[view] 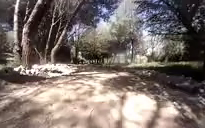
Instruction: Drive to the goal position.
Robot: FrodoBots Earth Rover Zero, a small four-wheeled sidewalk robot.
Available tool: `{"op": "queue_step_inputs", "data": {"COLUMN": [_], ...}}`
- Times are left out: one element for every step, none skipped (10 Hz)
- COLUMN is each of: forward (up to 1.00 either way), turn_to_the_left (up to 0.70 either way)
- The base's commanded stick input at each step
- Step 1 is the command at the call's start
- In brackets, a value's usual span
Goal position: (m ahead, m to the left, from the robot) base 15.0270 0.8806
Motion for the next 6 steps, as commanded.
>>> {"op": "queue_step_inputs", "data": {"forward": [0.70,0.70,0.70,0.70,0.70,0.70], "turn_to_the_left": [0.00,0.00,0.00,0.00,0.00,0.00]}}
